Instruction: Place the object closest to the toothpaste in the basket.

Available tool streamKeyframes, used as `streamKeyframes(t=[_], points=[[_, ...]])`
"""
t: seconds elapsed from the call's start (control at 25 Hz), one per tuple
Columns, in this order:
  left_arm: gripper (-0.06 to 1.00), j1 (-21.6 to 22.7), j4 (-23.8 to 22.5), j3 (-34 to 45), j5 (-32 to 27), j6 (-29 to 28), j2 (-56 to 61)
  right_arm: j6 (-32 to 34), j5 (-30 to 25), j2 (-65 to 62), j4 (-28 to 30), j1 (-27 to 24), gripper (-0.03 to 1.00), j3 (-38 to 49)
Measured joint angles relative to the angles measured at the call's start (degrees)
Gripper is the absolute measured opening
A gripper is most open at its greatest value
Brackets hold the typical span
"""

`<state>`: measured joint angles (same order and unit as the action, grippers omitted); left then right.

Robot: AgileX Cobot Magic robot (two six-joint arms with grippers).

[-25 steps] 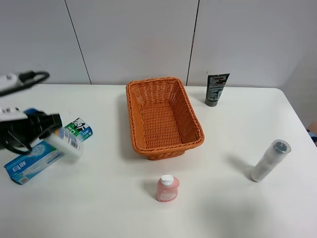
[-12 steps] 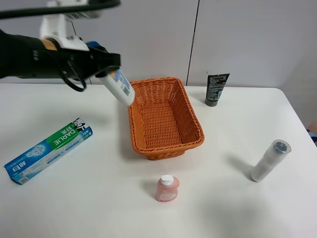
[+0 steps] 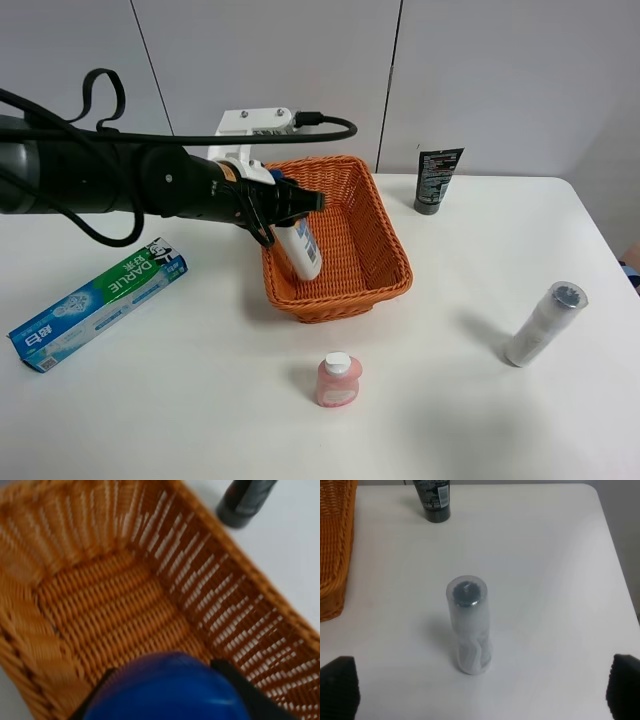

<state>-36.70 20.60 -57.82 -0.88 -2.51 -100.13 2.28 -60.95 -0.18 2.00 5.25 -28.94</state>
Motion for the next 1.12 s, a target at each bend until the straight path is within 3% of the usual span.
streamKeyframes(t=[0.04,0.12,0.24,0.48,0.68,0.8,1.12], points=[[0.51,0.0,0.3,0.0,0.0,-0.7,-0.5,0.0,0.0,0.0,0.0,0.0,0.99,0.0],[0.78,0.0,0.6,-0.1,0.1,-2.4,-0.9,0.0,0.0,0.0,0.0,0.0,0.99,0.0],[0.95,-0.1,0.7,-0.5,0.9,-4.3,-0.4,0.0,0.0,0.0,0.0,0.0,0.99,0.0],[0.98,2.2,0.4,-0.5,4.1,-3.0,9.1,0.0,0.0,0.0,0.0,0.0,0.99,0.0],[0.96,9.6,-4.0,-0.7,1.9,2.2,23.8,0.0,0.0,0.0,0.0,0.0,0.99,0.0],[0.95,16.0,-8.1,-0.7,-4.3,4.0,32.5,0.0,0.0,0.0,0.0,0.0,0.99,0.0],[0.95,34.0,-15.2,-0.7,-29.2,4.9,53.5,0.0,0.0,0.0,0.0,0.0,0.99,0.0]])
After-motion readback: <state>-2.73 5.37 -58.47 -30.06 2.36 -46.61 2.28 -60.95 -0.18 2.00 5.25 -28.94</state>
